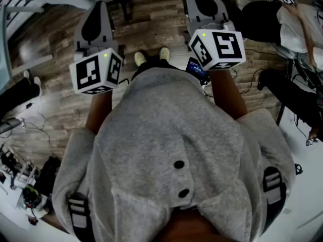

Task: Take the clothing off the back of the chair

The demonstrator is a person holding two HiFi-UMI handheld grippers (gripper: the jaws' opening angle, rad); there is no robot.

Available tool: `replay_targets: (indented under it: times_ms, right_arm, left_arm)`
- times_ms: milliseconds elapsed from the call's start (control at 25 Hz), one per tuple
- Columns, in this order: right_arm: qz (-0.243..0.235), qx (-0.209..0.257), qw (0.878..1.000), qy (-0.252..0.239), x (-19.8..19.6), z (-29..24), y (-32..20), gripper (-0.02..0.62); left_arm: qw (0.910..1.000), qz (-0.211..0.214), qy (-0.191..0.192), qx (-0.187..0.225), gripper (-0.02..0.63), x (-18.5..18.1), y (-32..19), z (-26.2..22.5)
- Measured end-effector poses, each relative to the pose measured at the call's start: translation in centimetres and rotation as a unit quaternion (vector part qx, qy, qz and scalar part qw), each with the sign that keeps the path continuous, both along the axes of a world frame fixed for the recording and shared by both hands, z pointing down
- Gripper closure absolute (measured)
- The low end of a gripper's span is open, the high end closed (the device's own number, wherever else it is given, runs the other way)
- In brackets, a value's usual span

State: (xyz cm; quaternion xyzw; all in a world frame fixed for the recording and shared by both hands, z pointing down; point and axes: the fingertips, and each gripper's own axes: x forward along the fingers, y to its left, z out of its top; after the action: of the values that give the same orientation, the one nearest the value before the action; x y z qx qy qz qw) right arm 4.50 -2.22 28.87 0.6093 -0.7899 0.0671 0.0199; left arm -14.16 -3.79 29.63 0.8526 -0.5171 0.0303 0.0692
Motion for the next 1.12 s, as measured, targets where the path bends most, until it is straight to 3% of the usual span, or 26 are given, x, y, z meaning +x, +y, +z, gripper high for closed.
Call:
replay_targets:
  times_ms: [320, 1120]
  right_arm:
    - [0.000, -0.003, 1.000, 0.000, 0.8, 0.0, 1.1, 0.583]
    - [-0.059, 0.019, 0.998, -0.006, 2.5, 0.0, 3.3, 0.584]
  left_arm:
    - [0.9999, -0.005, 0.005, -0.008, 0.597, 0.4, 1.2, 0.0]
    - [0.9995, -0.028, -0.009, 0.008, 0.597, 3.6, 3.3, -0.8]
